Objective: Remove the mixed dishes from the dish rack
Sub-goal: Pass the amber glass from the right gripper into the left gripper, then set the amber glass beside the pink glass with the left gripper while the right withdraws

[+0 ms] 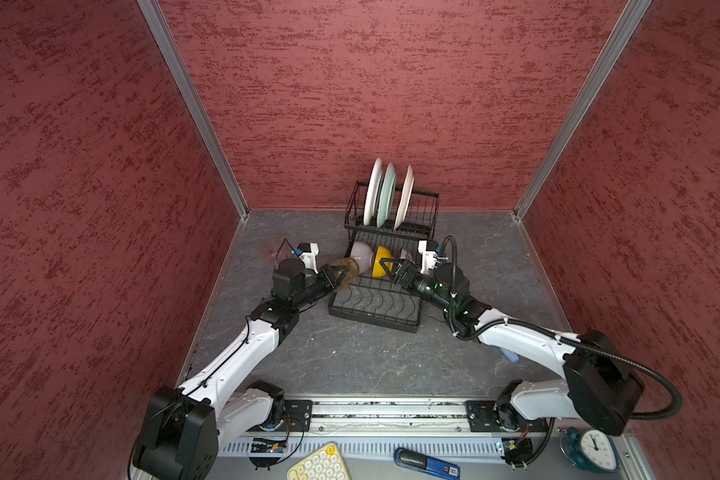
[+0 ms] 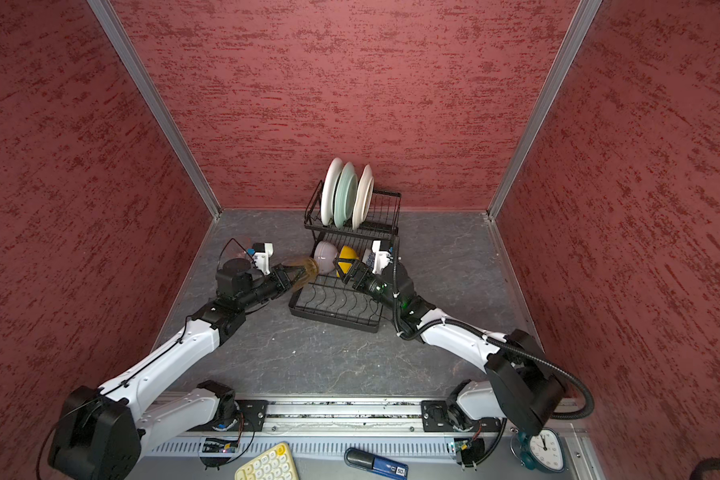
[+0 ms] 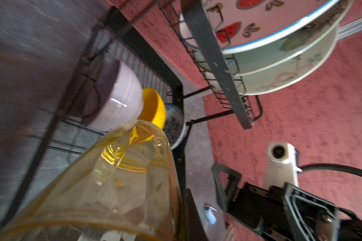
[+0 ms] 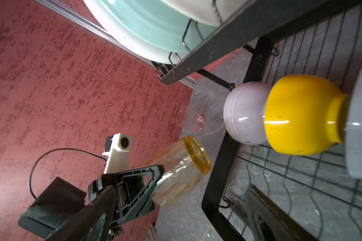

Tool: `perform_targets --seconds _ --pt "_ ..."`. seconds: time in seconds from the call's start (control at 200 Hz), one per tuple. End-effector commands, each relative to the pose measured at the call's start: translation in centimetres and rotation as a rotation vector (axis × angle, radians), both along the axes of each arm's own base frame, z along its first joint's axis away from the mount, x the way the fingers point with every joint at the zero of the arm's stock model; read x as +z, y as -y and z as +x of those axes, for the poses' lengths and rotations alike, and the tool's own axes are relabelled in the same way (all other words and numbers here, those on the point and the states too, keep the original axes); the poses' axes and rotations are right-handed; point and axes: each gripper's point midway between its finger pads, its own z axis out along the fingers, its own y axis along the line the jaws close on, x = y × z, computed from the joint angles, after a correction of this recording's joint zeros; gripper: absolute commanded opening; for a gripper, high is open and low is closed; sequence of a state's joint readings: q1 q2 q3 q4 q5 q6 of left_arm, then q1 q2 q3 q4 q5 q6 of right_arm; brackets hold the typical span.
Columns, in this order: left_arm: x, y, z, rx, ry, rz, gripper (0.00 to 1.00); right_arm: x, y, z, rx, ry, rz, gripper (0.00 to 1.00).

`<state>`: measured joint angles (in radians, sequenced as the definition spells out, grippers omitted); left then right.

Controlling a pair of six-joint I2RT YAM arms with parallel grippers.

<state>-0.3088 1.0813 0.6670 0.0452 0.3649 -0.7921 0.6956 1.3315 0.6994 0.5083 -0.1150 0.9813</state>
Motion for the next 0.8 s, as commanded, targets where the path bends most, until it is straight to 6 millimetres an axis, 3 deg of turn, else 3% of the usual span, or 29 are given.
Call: perform_targets --seconds 0.0,0.12,0.235,0.321,0.471,0.797 --pt "-0.6 -4.3 1.8 0.131 0.005 0.278 0.0 -2.1 3.2 0.4 -0.127 0.014 -0.177 0.97" --pt "-1.1 -7.7 3.7 0.241 -0.014 0.446 0.0 -3.1 5.3 -0.3 -0.174 0.013 -0.299 0.98" --pt "-1.5 -9.2 5.5 0.264 -0.052 0.55 0.0 -4.2 7.0 -1.0 -0.2 0.003 -0.399 0.97" --pt "-1.9 -9.4 6.9 0.254 -0.093 0.613 0.0 -5.5 8.1 -1.6 -0.211 -0.022 -0.456 0.97" --pt "-4.3 -9.6 9.4 0.234 -0.171 0.697 0.0 -7.6 9.3 -2.7 -0.226 -0.08 -0.482 0.99" --pt "-7.9 -9.9 13.5 0.211 -0.258 0.803 0.0 -8.2 10.7 -4.1 -0.237 -0.089 -0.494 0.99"
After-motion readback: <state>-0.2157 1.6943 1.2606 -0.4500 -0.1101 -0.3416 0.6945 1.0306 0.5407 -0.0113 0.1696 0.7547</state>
